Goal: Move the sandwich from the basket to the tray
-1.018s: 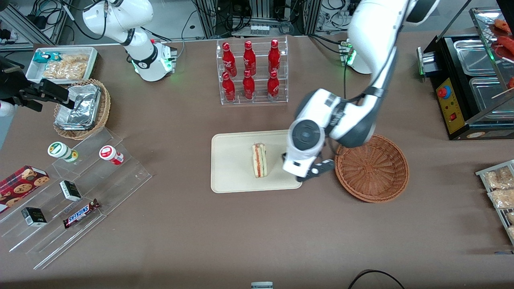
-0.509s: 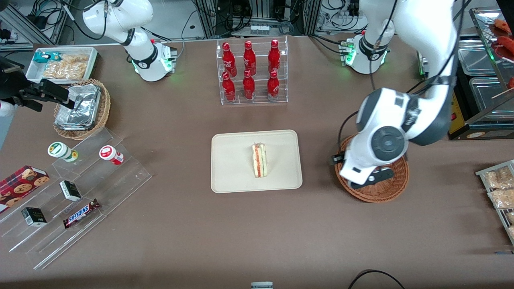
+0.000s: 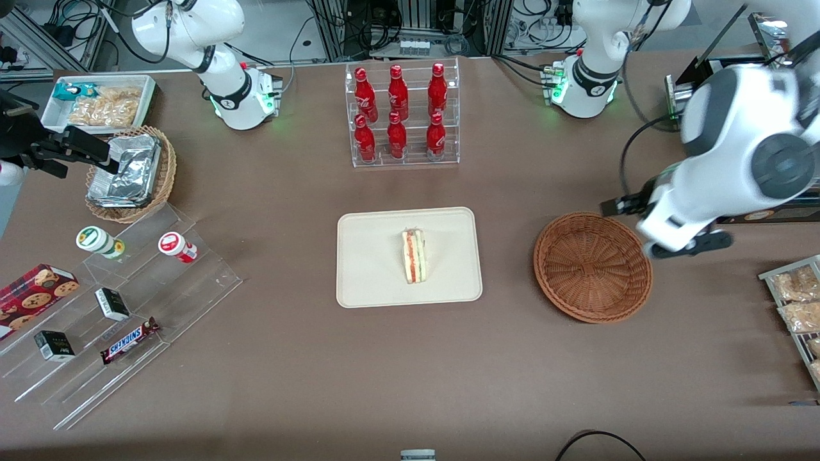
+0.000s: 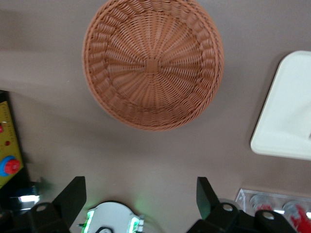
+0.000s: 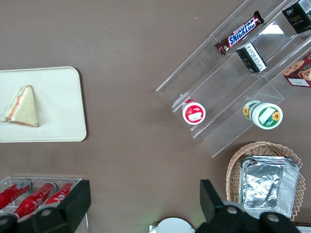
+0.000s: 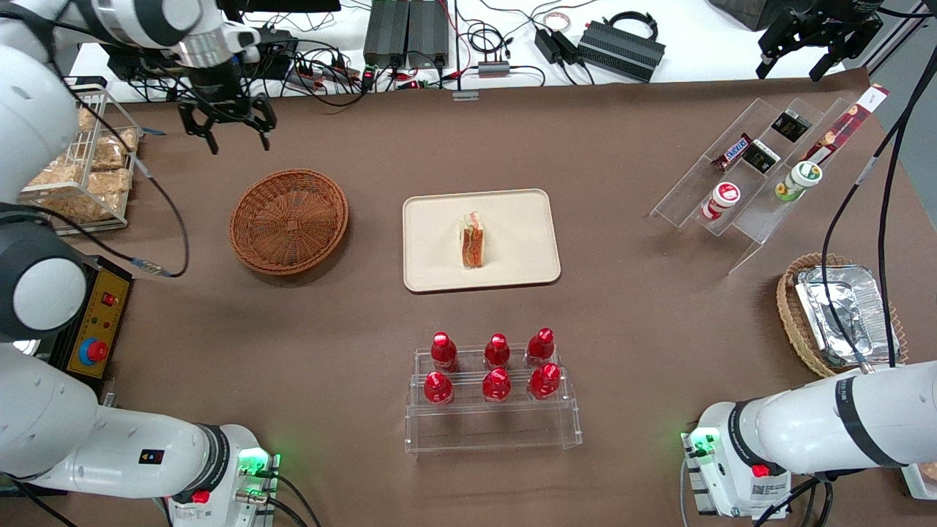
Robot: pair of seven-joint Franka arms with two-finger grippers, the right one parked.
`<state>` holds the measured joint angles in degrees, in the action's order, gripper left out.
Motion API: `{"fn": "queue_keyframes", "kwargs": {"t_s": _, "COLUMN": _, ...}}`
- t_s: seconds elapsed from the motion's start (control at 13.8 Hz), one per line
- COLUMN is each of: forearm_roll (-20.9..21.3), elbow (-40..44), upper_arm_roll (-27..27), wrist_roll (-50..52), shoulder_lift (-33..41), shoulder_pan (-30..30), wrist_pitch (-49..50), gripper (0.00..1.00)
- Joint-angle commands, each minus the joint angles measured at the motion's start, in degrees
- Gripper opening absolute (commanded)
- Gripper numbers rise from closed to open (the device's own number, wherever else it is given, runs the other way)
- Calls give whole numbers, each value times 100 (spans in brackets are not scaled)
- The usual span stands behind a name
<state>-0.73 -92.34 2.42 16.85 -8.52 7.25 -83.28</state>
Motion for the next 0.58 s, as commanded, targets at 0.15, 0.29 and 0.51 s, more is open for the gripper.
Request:
{"fn": "queue_keyframes", "kwargs": {"t_s": 0.15, "forearm_roll": 55, "elbow": -232, "upper_arm_roll": 330, "wrist_roll": -936, "shoulder_lift": 631, "shoulder_pan": -662, "wrist_pitch": 346, "gripper": 100}}
{"fn": "queue_keyframes", "kwargs": {"t_s": 0.29, "forearm_roll": 64, "elbow": -206, "upper_arm_roll": 295, "wrist_roll": -1533, "shoulder_lift": 842, "shoulder_pan": -812, "wrist_pitch": 444, "gripper": 100}}
{"fn": "queue_keyframes", "kwargs": {"t_s": 0.51, "forearm_roll": 282, "elbow": -135, "upper_arm_roll": 119, "wrist_roll": -1694, "shoulder_lift": 930, "shoulder_pan": -857, "wrist_pitch": 374, "gripper": 100}}
